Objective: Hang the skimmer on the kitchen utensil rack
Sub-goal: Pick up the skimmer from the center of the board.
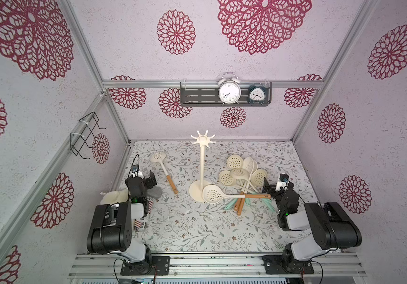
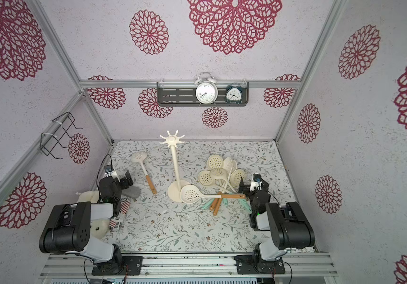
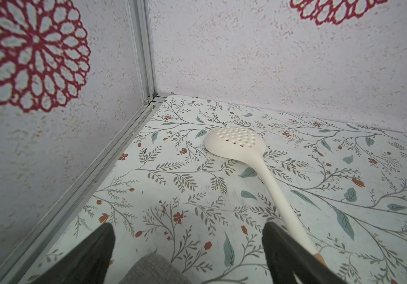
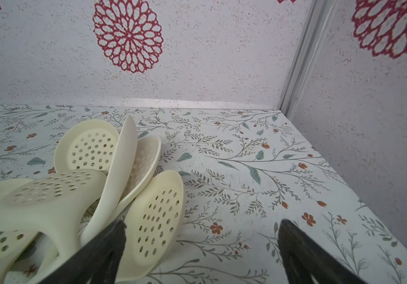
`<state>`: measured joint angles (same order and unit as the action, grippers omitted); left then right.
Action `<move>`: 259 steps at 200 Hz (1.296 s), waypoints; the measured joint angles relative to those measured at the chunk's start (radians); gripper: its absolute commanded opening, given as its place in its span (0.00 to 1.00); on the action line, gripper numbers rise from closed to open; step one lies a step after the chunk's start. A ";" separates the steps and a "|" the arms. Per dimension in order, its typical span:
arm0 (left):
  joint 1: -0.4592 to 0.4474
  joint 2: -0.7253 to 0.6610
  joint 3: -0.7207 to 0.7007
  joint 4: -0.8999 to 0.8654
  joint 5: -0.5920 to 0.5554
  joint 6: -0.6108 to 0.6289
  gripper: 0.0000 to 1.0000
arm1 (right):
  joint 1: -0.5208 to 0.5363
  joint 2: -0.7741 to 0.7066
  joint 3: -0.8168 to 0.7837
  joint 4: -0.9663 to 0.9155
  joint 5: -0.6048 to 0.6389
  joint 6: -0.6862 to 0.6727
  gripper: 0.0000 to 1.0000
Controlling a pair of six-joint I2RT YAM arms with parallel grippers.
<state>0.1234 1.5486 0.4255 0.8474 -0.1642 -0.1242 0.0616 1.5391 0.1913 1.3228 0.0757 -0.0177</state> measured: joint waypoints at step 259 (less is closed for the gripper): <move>-0.073 -0.490 0.166 -0.510 -0.165 -0.197 0.97 | 0.000 -0.604 0.078 -0.484 0.140 0.153 0.99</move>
<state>0.0502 1.0588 0.5911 0.3370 -0.3290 -0.3214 0.0616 0.9348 0.2691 0.8391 0.2153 0.1356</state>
